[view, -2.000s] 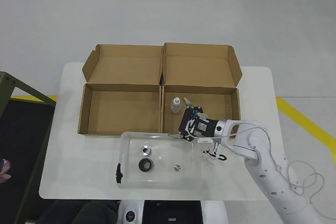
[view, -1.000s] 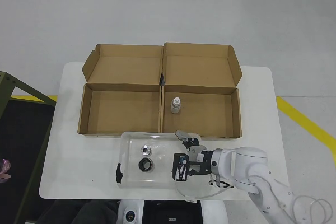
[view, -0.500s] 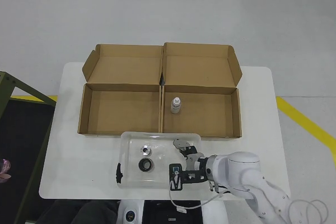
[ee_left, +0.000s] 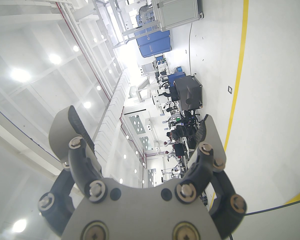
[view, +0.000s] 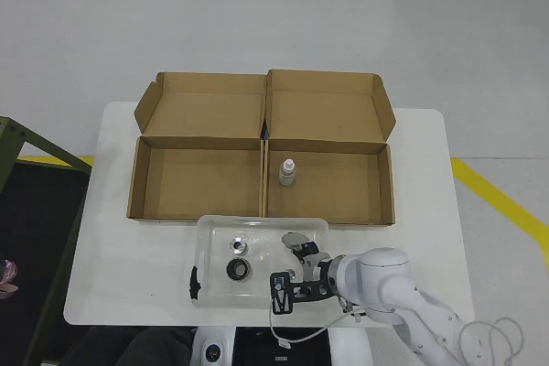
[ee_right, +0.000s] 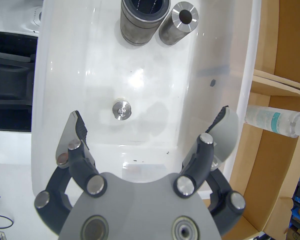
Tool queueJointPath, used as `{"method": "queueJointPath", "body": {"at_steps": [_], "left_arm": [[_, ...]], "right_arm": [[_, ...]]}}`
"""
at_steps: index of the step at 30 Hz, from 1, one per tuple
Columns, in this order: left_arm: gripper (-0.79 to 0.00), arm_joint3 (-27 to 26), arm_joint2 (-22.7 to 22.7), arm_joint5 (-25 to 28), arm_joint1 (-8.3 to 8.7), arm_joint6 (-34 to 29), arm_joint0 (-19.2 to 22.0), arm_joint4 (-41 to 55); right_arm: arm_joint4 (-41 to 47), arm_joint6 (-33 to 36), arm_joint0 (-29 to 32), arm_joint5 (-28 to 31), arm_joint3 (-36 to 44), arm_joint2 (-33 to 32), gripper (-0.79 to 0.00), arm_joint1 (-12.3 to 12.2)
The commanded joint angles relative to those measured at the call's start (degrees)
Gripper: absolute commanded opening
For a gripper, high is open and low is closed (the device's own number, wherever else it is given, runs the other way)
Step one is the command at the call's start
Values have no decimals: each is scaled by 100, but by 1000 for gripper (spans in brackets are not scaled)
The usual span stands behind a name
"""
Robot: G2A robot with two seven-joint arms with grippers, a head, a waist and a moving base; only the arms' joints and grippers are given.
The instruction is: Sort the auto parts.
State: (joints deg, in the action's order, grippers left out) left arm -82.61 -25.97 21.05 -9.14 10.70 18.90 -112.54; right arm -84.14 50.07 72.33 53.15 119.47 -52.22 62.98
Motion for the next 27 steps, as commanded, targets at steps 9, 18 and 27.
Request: {"method": "queueJointPath", "body": {"at_steps": [9,18,27], "left_arm": [[0,0,0,0,0,0,0,0],[0,0,0,0,0,0,0,0],[0,0,0,0,0,0,0,0]], "right_arm": [[-150,258,-224,-152,-127,450,-148,-2],[-257,499,-464,-393,-237,825,-332,-53],[-94,641,-749,-535,-404,1249,-453,-127]]}}
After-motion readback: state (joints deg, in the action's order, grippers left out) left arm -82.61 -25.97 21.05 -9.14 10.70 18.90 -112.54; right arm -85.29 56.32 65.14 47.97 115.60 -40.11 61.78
